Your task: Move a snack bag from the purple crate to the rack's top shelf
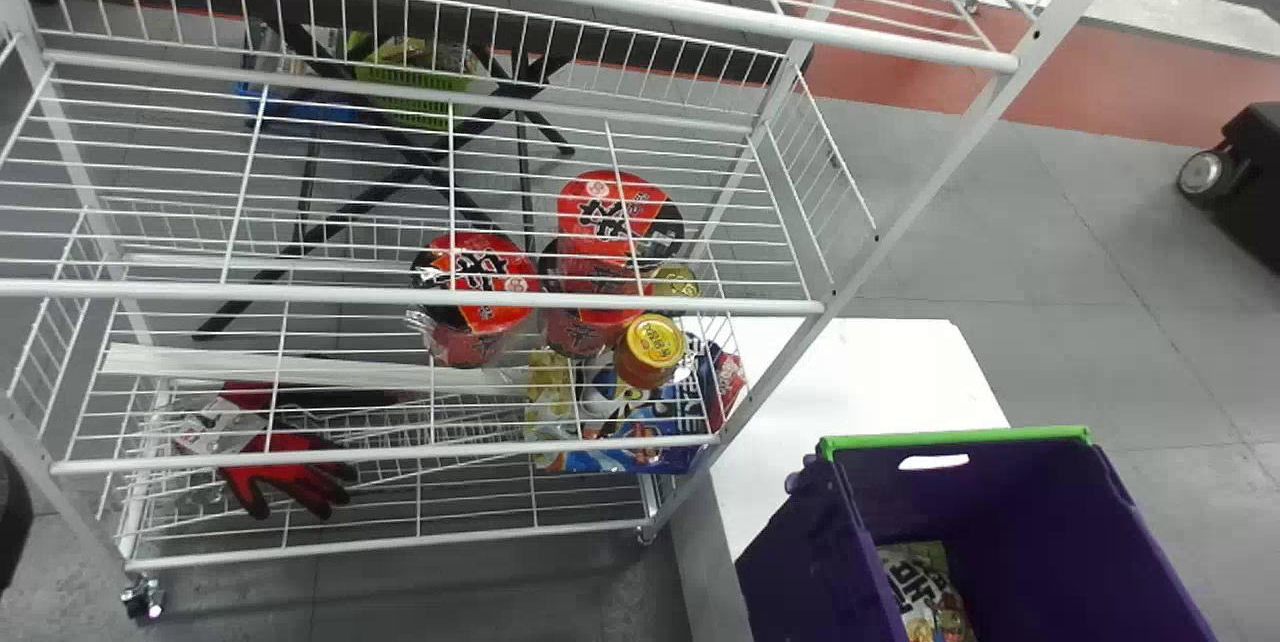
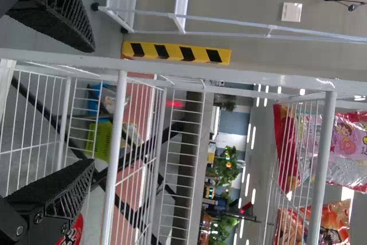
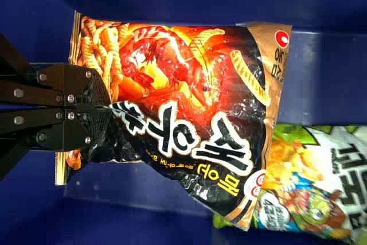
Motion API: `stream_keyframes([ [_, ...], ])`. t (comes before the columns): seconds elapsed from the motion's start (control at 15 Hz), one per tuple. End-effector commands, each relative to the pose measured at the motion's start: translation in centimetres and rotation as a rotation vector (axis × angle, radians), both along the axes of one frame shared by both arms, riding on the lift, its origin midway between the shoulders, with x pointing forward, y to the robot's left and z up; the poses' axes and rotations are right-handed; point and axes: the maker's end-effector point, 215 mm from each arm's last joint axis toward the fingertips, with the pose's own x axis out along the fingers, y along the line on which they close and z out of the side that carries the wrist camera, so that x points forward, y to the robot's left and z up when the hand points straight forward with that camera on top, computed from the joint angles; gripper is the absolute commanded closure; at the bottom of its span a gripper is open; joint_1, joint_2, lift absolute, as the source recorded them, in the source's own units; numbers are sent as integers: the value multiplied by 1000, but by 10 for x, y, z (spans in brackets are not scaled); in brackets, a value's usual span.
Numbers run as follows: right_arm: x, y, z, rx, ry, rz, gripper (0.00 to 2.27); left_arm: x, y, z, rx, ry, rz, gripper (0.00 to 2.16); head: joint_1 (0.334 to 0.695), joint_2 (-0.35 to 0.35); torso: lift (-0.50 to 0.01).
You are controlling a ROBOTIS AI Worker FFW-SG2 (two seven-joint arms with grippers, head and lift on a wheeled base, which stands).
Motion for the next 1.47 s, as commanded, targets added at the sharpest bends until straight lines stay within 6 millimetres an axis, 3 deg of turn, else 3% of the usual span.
stream_keyframes([
  [0.0, 1, -1, 2, -7, 10, -3, 1531, 0, 0, 1, -1, 0, 0, 137, 695, -350, -350],
  [0.47, 9, -10, 21, -26, 26, -48, 1531, -1, -3, 1, -2, 5, -2, 137, 695, -350, -322],
  [1.4, 24, -27, 42, -43, -21, -49, 1528, -6, -3, 2, -4, 7, 1, 137, 695, -350, -266],
])
